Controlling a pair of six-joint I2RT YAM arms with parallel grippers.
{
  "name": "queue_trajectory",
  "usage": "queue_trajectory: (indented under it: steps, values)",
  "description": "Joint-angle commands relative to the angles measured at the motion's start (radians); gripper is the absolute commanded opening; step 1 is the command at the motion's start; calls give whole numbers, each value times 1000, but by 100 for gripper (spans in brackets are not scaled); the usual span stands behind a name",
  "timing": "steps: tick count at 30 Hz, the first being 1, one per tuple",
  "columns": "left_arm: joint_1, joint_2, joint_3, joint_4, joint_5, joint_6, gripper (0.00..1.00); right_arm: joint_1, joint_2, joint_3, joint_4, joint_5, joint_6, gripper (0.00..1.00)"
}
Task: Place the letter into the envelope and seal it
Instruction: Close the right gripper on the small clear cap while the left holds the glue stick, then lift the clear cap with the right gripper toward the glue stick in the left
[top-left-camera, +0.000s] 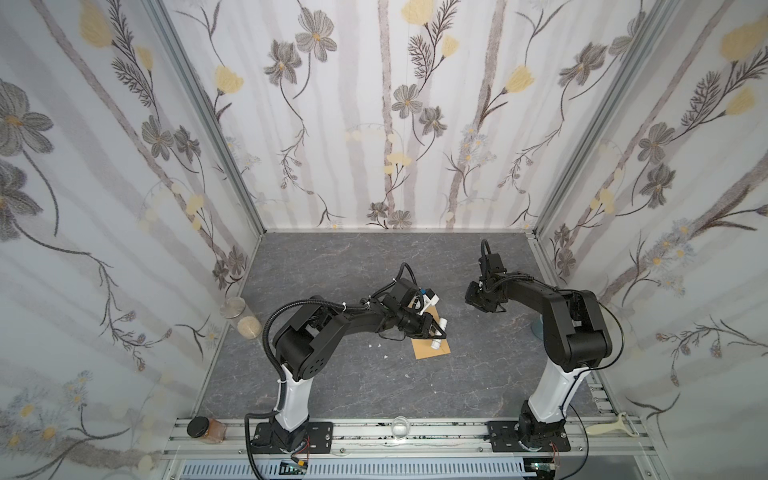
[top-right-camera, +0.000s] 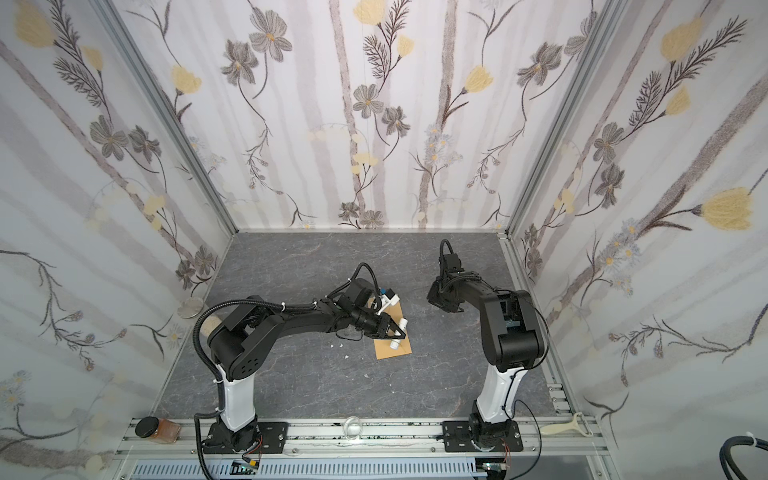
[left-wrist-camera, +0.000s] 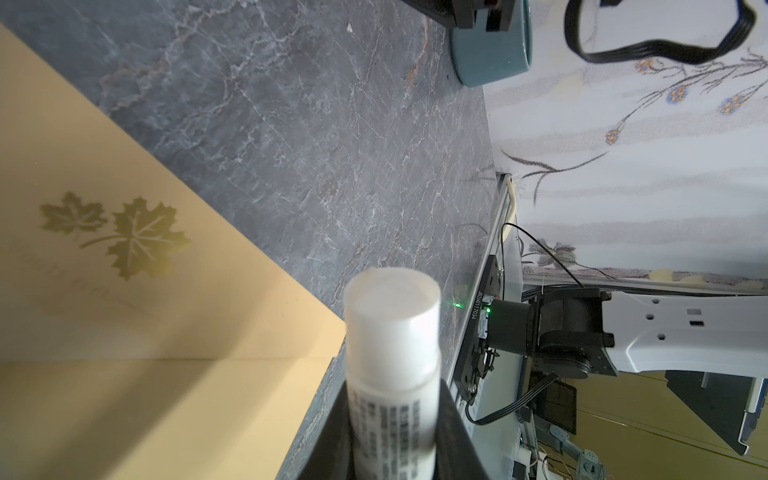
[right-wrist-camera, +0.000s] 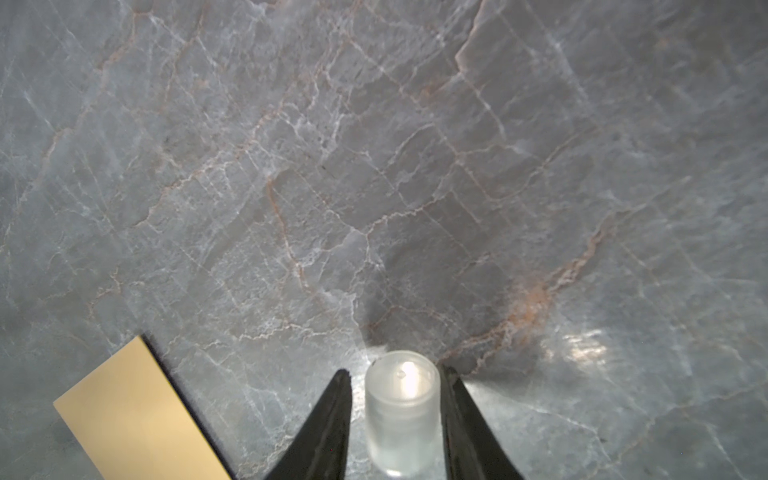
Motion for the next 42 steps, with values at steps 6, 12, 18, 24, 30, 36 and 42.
queue_trajectory:
  steps: [6,12,18,24,30,36,42]
  values:
    - [1,4,8,14,22,3,0,3,14,22,-5,24,-8,34]
    - [1,5,8,14,27,-1,0,4,14,22,-7,23,-8,31]
    - [1,8,9,14,35,-6,0,8,15,23,-9,26,-9,34]
    - [0,6,8,15,36,-6,0,9,16,26,-13,31,-9,34]
    - [1,5,2,16,38,-4,0,17,24,37,-26,44,-13,33]
    - [0,9,3,16,45,-7,0,17,23,37,-24,45,-10,28]
    - [0,30,25,17,70,-27,0,18,-17,33,-14,38,-8,27]
